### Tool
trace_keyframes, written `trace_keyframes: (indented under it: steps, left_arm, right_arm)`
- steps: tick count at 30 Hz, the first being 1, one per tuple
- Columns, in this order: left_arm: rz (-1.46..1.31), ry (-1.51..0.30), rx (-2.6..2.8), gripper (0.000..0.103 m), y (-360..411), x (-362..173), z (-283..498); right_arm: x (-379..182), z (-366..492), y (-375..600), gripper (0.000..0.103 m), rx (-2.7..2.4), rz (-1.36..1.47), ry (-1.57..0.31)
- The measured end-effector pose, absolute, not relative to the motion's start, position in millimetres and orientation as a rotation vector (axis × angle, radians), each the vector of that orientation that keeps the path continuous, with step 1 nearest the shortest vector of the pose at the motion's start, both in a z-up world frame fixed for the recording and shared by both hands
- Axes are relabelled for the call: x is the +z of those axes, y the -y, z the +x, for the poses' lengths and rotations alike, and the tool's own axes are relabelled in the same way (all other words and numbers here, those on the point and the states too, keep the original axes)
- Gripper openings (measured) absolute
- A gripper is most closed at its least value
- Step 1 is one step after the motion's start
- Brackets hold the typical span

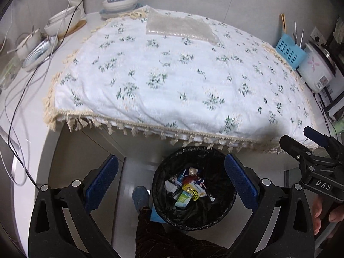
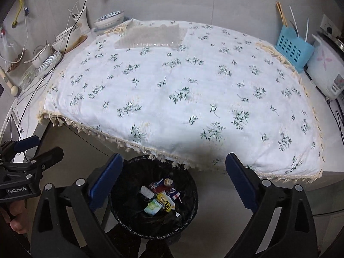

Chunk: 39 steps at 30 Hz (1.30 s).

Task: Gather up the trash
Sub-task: 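Raise both tools and move them back over the table toward the bubble wrap, then grasp the bubble wrap with the left tool while the right tool grasps the clear plastic case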

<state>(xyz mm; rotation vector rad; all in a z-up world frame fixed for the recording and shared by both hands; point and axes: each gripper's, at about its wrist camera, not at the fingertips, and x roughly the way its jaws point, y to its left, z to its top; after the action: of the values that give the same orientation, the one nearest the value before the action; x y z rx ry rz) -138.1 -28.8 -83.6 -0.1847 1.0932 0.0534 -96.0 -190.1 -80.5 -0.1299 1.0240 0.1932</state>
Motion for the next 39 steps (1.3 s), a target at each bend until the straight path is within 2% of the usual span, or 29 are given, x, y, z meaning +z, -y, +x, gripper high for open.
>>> trace_keyframes:
  steps: [13, 39]
  left_arm:
    - [-0.152, -1.072, 0.007, 0.097, -1.8, -55.7, -64.5]
    - [-0.127, -1.134, -0.059, 0.097, -56.0, -59.5, 85.8]
  right_arm:
    - [-50.7, -40.7, 177.9, 0.093, 0.117, -0.073, -0.972]
    - [-42.2, 99.9, 129.7, 0.093, 0.059, -0.123, -0.994]
